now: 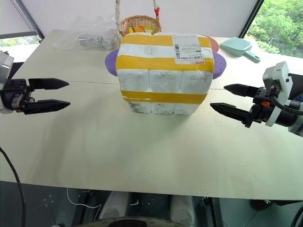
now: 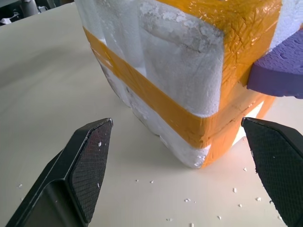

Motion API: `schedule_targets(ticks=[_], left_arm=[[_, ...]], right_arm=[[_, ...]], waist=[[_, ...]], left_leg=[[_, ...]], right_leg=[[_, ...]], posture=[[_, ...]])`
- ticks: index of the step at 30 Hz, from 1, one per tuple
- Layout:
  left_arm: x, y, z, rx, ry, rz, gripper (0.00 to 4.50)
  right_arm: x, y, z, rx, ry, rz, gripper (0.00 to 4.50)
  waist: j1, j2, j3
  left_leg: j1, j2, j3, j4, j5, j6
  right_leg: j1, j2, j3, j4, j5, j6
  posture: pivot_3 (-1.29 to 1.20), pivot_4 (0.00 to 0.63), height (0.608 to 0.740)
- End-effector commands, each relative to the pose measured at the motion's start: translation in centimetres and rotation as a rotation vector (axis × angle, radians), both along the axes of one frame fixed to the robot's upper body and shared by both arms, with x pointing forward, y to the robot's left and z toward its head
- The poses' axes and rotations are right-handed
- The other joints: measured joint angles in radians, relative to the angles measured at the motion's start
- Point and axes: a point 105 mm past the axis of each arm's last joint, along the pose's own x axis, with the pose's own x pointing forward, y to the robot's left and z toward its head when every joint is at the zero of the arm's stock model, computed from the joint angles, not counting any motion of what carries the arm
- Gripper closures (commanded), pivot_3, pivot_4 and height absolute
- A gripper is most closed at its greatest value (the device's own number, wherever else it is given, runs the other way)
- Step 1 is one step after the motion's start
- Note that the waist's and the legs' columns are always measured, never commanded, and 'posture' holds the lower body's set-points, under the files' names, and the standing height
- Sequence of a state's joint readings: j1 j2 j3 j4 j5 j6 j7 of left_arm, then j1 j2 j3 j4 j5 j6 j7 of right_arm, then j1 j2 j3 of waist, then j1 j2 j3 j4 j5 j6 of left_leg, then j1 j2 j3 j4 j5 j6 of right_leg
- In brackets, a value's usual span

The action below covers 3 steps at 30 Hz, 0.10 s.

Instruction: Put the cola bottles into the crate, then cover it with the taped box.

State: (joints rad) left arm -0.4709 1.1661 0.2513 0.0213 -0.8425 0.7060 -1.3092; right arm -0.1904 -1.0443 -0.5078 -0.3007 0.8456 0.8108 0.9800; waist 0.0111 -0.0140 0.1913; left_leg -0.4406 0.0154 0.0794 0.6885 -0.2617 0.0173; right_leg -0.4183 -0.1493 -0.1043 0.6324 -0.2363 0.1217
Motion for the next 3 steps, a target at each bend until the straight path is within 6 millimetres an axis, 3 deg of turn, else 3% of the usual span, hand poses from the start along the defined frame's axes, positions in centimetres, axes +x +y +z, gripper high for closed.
schedule_targets(ticks=[1, 3], left_arm=[[0.27, -0.18, 0.62, 0.035, -0.072, 0.006, 0.06], [0.53, -0.25, 0.0, 0.083, -0.097, 0.007, 0.06]], right_arm=[[-0.58, 0.36, 0.44, -0.031, -0.03, 0.035, 0.0], [-0.67, 0.37, -0.07, -0.037, -0.022, 0.036, 0.0]], waist=[[-0.002, 0.0, 0.0], [-0.002, 0.0, 0.0]], left_leg=[[0.0, 0.0, 0.0, 0.0, 0.0, 0.0], [0.0, 0.0, 0.002, 0.0, 0.0, 0.0]], right_leg=[[0.0, 0.0, 0.0, 0.0, 0.0, 0.0], [0.0, 0.0, 0.0, 0.0, 0.0, 0.0]], posture=[[0.0, 0.15, 0.74], [0.0, 0.15, 0.74]])
